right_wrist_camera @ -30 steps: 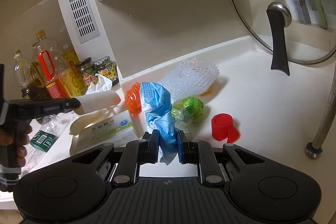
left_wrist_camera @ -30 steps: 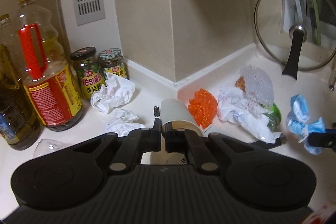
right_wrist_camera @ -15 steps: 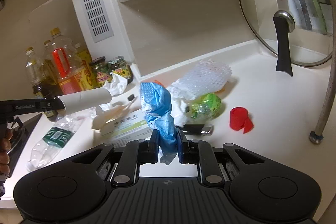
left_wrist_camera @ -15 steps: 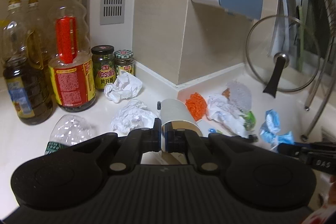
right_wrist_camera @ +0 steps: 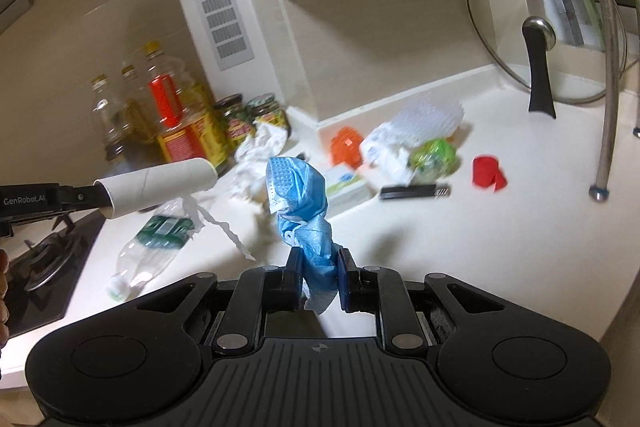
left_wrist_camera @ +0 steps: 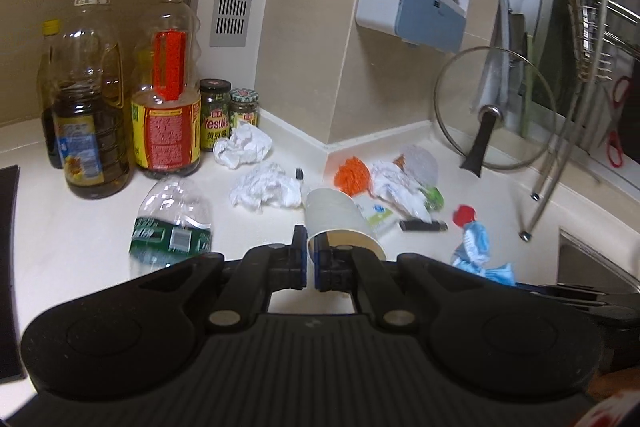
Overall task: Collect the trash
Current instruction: 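Carry the paper cup and blue mask down over the wastebasket with both tools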
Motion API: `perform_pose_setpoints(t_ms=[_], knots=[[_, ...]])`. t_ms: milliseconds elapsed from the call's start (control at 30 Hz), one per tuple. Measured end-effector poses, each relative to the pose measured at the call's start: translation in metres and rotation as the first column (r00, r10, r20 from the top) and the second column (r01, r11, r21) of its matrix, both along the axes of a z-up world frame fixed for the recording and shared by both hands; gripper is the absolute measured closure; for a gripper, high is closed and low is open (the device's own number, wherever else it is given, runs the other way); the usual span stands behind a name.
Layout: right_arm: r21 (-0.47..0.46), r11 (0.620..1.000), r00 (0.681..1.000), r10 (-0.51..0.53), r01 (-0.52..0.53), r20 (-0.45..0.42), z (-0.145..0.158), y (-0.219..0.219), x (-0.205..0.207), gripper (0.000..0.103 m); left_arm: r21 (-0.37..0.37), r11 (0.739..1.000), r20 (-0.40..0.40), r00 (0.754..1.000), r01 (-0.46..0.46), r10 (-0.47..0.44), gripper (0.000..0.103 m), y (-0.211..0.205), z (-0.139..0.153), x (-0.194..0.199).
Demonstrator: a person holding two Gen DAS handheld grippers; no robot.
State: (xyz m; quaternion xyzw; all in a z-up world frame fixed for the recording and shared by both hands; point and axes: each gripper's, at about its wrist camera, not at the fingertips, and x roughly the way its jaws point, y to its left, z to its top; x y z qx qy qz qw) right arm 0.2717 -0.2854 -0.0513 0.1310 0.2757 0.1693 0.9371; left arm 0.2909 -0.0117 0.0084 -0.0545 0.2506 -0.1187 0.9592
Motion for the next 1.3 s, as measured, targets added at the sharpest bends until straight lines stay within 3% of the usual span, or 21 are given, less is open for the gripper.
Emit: perform_pose_setpoints(t_ms=[567, 967, 1300], knots=[[-0.015, 1.000, 0.993, -0.013, 0.011, -0.121, -0.036, 0.054, -0.103, 0.086, 0.010, 0.996, -0.134, 0.987, 0.093, -0.091, 0.101, 0.021, -0.046, -0.086], [-0.030, 0.999, 0.980, 0.004, -0.011, -0.201, -0.068, 0.053, -0.111, 0.086, 0.027, 0.996, -0.246, 0.966, 0.084, -0.075, 0.101, 0.009, -0.086, -0.099], [-0.079, 0.993, 0.953, 0.056, -0.083, -0.297, -0.111, 0.052, -0.099, 0.086, 0.059, 0.998, -0.362, 0.932, 0.038, -0.014, 0.101, -0.011, -0.137, -0.094]])
